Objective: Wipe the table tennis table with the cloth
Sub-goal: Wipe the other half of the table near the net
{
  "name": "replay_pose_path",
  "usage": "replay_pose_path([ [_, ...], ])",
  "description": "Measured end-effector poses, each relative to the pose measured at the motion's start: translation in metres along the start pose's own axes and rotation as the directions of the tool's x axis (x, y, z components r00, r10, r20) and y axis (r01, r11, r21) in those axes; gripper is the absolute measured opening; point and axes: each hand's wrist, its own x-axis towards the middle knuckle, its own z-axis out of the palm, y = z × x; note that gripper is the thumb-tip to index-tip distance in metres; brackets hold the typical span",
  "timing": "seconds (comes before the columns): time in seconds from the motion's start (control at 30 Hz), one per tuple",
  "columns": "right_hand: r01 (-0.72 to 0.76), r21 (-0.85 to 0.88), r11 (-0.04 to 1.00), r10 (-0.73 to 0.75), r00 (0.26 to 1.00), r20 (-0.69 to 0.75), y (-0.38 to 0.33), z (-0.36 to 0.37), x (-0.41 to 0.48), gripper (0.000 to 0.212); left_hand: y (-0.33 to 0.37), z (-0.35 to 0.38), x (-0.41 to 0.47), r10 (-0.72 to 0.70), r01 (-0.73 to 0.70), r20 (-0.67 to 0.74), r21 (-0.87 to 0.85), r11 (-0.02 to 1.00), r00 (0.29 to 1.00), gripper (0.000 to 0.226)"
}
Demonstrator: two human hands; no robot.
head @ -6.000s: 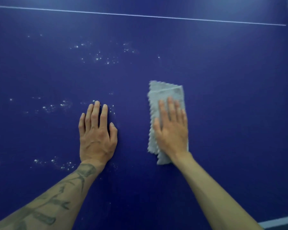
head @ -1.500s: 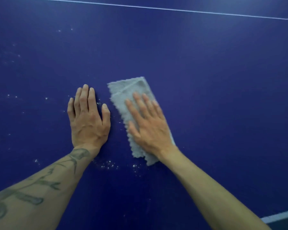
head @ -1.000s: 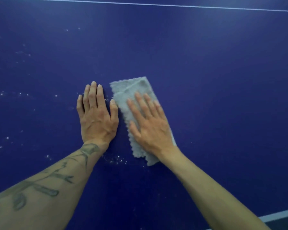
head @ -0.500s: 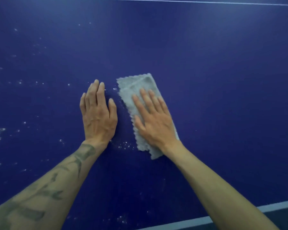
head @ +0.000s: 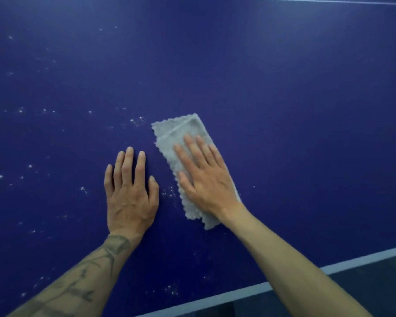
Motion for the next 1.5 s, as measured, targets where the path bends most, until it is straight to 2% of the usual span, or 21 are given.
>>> replay_pose_path([
  [0.03, -0.04, -0.007, 0.999, 0.04, 0.999, 0.0, 0.015, -0.002, -0.012, 0.066, 0.0, 0.0, 0.001, -0.002, 0.002, 0.0, -0.003, 1.0, 1.0, 0.061],
  [0.1, -0.242, -0.006, 0.97, 0.242, 0.97, 0.002, 0.051, -0.011, -0.024, 0.066, 0.0, 0.0, 0.001, -0.007, 0.007, 0.005, -0.01, 1.0, 1.0, 0.061],
  [0.17, -0.458, 0.026, 0.889, 0.458, 0.889, 0.004, 0.076, -0.02, -0.016, 0.067, 0.0, 0.0, 0.0, -0.01, 0.01, 0.013, -0.009, 1.0, 1.0, 0.062],
  [0.23, -0.564, 0.062, 0.823, 0.566, 0.824, -0.021, 0.078, -0.025, 0.01, 0.068, -0.001, -0.001, 0.001, -0.015, 0.015, 0.016, -0.006, 1.0, 1.0, 0.062],
  [0.27, -0.578, 0.062, 0.814, 0.58, 0.814, -0.032, 0.069, -0.025, 0.024, 0.069, 0.0, -0.001, 0.001, -0.015, 0.015, 0.015, -0.005, 1.0, 1.0, 0.062],
  [0.33, -0.525, 0.045, 0.85, 0.526, 0.85, -0.024, 0.044, -0.02, 0.046, 0.072, 0.001, -0.001, 0.001, -0.011, 0.011, 0.005, -0.004, 1.0, 1.0, 0.062],
  [0.43, -0.217, 0.024, 0.976, 0.217, 0.976, 0.0, -0.004, -0.007, 0.031, 0.067, 0.001, 0.0, 0.001, -0.001, 0.001, -0.016, -0.003, 1.0, 1.0, 0.062],
  [0.5, -0.038, 0.015, 0.999, 0.038, 0.999, 0.005, -0.011, 0.0, -0.004, 0.065, 0.001, 0.0, 0.001, 0.003, -0.003, -0.021, 0.001, 1.0, 1.0, 0.062],
  [0.53, -0.014, 0.01, 1.0, 0.014, 1.0, 0.008, -0.001, 0.0, -0.02, 0.066, 0.0, 0.0, 0.001, 0.0, 0.0, -0.022, 0.002, 1.0, 1.0, 0.062],
  [0.57, -0.042, 0.007, 0.999, 0.042, 0.999, 0.012, 0.013, -0.002, -0.033, 0.066, 0.0, 0.0, 0.001, -0.002, 0.002, -0.02, 0.001, 1.0, 1.0, 0.062],
  [0.63, -0.219, 0.001, 0.976, 0.219, 0.976, 0.02, 0.049, -0.01, -0.047, 0.067, 0.001, 0.0, 0.0, -0.008, 0.008, -0.012, -0.007, 1.0, 1.0, 0.061],
  [0.7, -0.409, 0.027, 0.912, 0.409, 0.912, 0.025, 0.073, -0.018, -0.04, 0.067, 0.002, -0.001, 0.0, -0.015, 0.015, -0.004, -0.013, 1.0, 1.0, 0.061],
  [0.8, -0.531, 0.073, 0.844, 0.533, 0.846, -0.014, 0.068, -0.023, -0.004, 0.068, 0.003, -0.003, 0.0, -0.018, 0.018, -0.004, -0.01, 1.0, 1.0, 0.061],
  [0.9, -0.472, 0.075, 0.878, 0.476, 0.878, -0.048, 0.028, -0.011, 0.025, 0.07, 0.004, -0.004, 0.001, -0.018, 0.018, -0.013, -0.006, 1.0, 1.0, 0.06],
  [1.0, -0.212, 0.062, 0.975, 0.216, 0.975, -0.051, -0.029, 0.005, 0.006, 0.067, 0.005, -0.005, 0.0, -0.016, 0.016, -0.022, 0.007, 1.0, 1.0, 0.06],
  [1.07, -0.049, 0.062, 0.997, 0.051, 0.998, -0.031, -0.036, 0.01, -0.024, 0.067, 0.006, -0.006, 0.0, -0.016, 0.016, -0.026, 0.002, 1.0, 1.0, 0.06],
  [1.1, -0.034, 0.059, 0.998, 0.036, 0.999, -0.023, -0.025, 0.011, -0.038, 0.068, 0.006, -0.007, 0.0, -0.018, 0.018, -0.027, -0.003, 1.0, 0.999, 0.06],
  [1.23, -0.294, 0.028, 0.955, 0.295, 0.956, -0.003, 0.038, -0.001, -0.056, 0.067, 0.005, -0.005, 0.0, -0.029, 0.028, -0.012, -0.009, 1.0, 1.0, 0.06],
  [1.33, -0.45, 0.078, 0.889, 0.454, 0.89, -0.035, 0.037, -0.008, -0.026, 0.066, 0.005, -0.003, 0.0, -0.026, 0.026, -0.015, -0.006, 1.0, 1.0, 0.059],
  [1.43, -0.405, 0.097, 0.909, 0.411, 0.91, -0.05, -0.003, 0.0, -0.001, 0.067, 0.004, -0.002, -0.001, -0.021, 0.02, -0.032, -0.003, 1.0, 0.999, 0.059],
  [1.5, -0.225, 0.089, 0.97, 0.23, 0.972, -0.054, -0.034, 0.01, -0.015, 0.065, 0.004, -0.002, 0.0, -0.014, 0.014, -0.039, -0.005, 1.0, 0.999, 0.059],
])
